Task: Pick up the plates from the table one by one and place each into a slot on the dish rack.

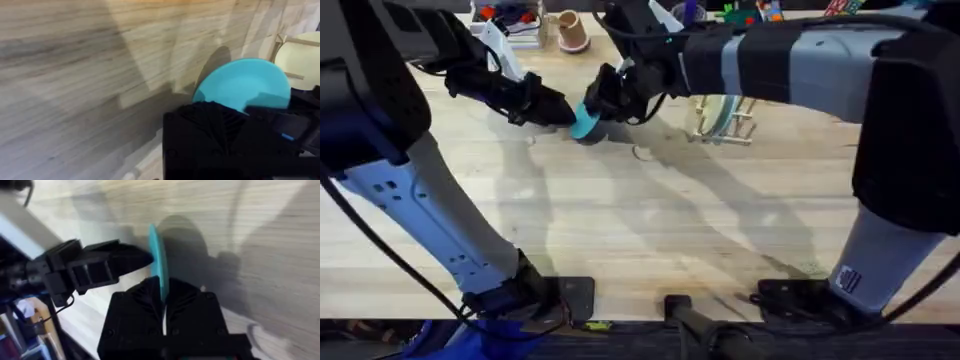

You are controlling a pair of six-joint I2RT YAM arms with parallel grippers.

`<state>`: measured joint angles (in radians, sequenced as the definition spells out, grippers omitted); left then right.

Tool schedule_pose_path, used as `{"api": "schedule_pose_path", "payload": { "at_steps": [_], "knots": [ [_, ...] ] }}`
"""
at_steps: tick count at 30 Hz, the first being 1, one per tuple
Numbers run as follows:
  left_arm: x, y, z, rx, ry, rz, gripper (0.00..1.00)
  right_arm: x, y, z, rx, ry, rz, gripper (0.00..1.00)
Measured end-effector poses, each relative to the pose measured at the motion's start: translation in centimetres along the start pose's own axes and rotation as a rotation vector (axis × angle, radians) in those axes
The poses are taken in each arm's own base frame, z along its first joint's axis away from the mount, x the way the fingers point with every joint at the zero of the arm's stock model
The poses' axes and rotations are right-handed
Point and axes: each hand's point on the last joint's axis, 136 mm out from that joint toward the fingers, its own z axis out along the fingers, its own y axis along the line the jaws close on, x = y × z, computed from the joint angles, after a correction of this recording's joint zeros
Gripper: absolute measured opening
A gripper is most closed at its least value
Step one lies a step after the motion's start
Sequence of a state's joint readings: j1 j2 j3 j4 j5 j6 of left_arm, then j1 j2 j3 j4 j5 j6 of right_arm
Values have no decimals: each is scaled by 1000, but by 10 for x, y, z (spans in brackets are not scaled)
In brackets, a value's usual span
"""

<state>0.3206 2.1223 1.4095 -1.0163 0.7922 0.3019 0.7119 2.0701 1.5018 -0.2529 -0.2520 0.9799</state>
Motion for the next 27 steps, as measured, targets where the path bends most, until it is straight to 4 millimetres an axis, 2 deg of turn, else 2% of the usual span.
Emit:
{"api": "schedule_pose_path", "payload": {
  "at_steps": [14, 22, 27],
  "knots": [
    [0, 0, 0, 0, -1, -1, 41, 2, 0, 0, 3, 4, -8, 27],
    [8, 0, -2, -25, 38, 2, 41, 7, -3, -2, 21, 31, -94, 27],
    [14, -4, -15, -94, 54, 33, 41, 9, -5, -13, 40, 45, -188, 27]
  ]
}}
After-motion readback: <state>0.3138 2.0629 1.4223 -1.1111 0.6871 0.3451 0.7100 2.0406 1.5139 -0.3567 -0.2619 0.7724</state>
